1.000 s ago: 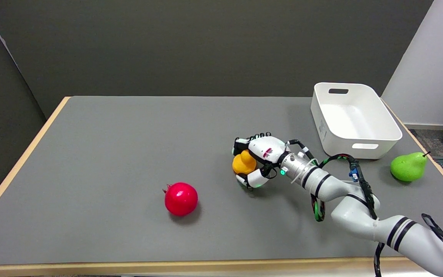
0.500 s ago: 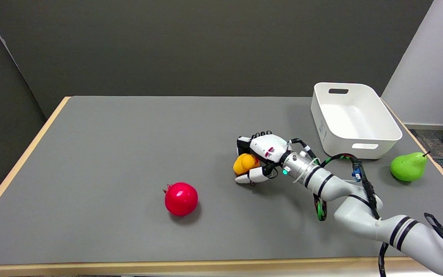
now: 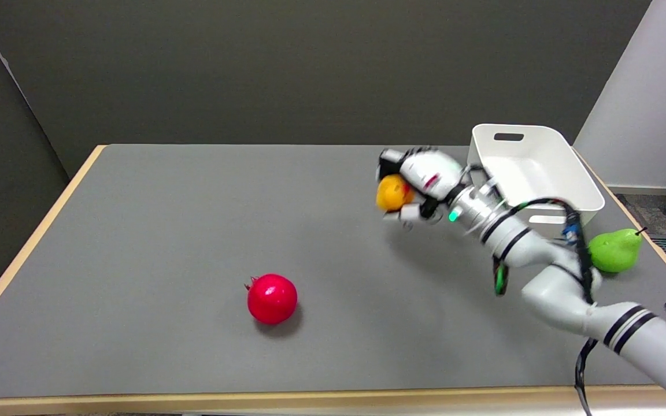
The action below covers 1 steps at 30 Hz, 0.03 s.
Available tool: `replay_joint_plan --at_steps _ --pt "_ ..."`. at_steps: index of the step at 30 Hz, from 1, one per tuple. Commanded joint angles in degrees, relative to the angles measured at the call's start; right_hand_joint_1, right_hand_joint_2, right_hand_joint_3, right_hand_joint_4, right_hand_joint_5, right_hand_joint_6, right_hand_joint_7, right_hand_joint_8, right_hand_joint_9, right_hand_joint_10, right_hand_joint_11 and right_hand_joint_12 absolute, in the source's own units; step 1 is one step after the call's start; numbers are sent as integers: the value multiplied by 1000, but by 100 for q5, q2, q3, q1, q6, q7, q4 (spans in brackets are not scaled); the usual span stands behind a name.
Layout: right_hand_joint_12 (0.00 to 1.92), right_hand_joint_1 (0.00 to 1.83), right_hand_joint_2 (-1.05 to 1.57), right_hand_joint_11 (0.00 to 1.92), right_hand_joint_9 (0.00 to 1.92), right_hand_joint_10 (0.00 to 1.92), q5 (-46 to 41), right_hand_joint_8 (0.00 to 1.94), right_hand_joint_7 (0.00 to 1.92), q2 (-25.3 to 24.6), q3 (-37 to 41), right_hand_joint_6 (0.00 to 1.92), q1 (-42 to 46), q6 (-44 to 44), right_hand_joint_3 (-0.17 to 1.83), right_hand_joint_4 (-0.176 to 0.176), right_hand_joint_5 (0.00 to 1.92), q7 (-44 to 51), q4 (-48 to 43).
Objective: Pick up the yellow duck.
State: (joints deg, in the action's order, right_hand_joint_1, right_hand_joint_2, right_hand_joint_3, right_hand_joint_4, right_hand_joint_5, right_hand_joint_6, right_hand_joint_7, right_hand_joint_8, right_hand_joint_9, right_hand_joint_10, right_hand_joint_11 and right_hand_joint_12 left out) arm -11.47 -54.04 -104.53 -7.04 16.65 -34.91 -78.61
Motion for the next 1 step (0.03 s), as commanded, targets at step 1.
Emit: replay_joint_plan --at_steps 1 --pt "1775 1340 1157 704 763 1514 -701 1353 816 323 2806 1507 -42 -205 195 -176 493 25 -229"
